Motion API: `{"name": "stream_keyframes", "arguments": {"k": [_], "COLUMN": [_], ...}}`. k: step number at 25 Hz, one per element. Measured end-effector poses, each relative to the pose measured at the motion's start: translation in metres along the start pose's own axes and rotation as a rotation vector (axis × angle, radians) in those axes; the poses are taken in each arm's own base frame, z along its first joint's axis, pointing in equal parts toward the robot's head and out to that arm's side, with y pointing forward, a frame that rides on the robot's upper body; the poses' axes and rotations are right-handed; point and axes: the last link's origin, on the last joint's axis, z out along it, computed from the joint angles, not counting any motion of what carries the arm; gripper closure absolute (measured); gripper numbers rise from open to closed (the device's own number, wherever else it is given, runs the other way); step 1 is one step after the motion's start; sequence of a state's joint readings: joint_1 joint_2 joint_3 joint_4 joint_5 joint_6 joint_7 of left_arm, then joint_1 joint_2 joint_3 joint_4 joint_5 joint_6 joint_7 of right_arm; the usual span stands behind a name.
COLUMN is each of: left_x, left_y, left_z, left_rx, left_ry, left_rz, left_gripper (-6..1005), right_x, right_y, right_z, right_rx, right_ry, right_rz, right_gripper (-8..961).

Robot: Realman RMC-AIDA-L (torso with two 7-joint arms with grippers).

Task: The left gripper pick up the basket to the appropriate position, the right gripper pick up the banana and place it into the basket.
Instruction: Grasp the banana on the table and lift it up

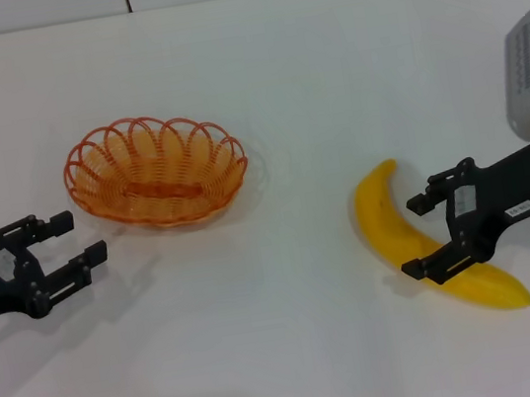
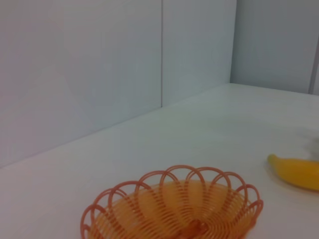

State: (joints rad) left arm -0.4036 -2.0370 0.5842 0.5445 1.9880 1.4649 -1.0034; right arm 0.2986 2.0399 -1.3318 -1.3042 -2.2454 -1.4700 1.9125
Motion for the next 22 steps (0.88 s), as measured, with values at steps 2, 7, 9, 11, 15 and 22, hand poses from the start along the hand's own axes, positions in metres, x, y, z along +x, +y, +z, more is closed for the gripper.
{"name": "stream_keyframes", "arguments": {"k": [2,7,9,11,15,22], "left_x": [0.000,0.001,0.001,0.002,0.002,0.002], "left_y": [0.000,0.000,0.000,-0.001,-0.001,-0.001], "left_z": [0.000,0.001,0.001,0.002,0.002,0.003], "left_rx": [0.000,-0.001,-0.002,-0.003,-0.004,-0.005], "left_ry": [0.000,0.001,0.001,0.002,0.003,0.004], "left_rz": [0.000,0.002,0.003,0.005,0.006,0.005], "left_gripper": [405,406,407,407,408,409], "right_x": [0.000,0.001,0.002,0.003,0.004,0.004], "right_y": [-0.003,-0.006,-0.009,-0.010,-0.012,-0.013], "right_z": [0.003,0.009,0.012,0.014,0.017,0.017], "right_rx": [0.002,-0.006,-0.002,-0.003,-0.003,0.000], "right_ry": [0.008,0.029,0.038,0.042,0.050,0.053], "right_rz": [0.005,0.016,0.021,0.026,0.033,0.045], "right_gripper": [69,70,70,70,70,71]}}
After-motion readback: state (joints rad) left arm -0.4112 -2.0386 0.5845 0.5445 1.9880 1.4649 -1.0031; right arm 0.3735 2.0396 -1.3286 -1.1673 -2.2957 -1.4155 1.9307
